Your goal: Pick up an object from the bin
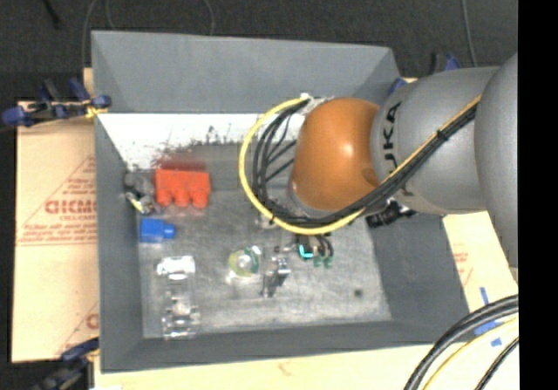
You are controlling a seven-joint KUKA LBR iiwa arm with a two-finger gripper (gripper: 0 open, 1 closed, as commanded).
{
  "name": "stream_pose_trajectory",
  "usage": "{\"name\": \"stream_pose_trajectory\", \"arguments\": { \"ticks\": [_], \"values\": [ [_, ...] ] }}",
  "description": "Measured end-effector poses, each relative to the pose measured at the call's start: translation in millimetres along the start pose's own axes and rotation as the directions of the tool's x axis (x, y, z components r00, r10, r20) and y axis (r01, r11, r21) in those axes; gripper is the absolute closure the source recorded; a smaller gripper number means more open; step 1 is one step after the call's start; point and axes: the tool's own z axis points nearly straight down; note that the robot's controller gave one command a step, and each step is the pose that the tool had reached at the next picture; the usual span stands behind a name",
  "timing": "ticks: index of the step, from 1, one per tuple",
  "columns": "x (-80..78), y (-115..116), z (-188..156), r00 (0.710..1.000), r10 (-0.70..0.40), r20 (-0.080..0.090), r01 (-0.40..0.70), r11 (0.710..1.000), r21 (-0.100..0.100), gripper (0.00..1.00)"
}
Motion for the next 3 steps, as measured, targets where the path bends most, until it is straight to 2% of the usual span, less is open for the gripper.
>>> {"name": "stream_pose_trajectory", "arguments": {
  "ticks": [1,2,3],
  "values": [
    [-17.0,-5.2,67.8,0.999,0.033,0.015,-0.033,0.999,-0.003,0.0],
    [-18.4,-4.9,64.0,0.999,0.037,0.02,-0.037,0.999,-0.004,1.0],
    [-65.3,35.6,58.6,0.999,0.051,0.014,-0.051,0.999,-0.002,1.0]
  ]
}}
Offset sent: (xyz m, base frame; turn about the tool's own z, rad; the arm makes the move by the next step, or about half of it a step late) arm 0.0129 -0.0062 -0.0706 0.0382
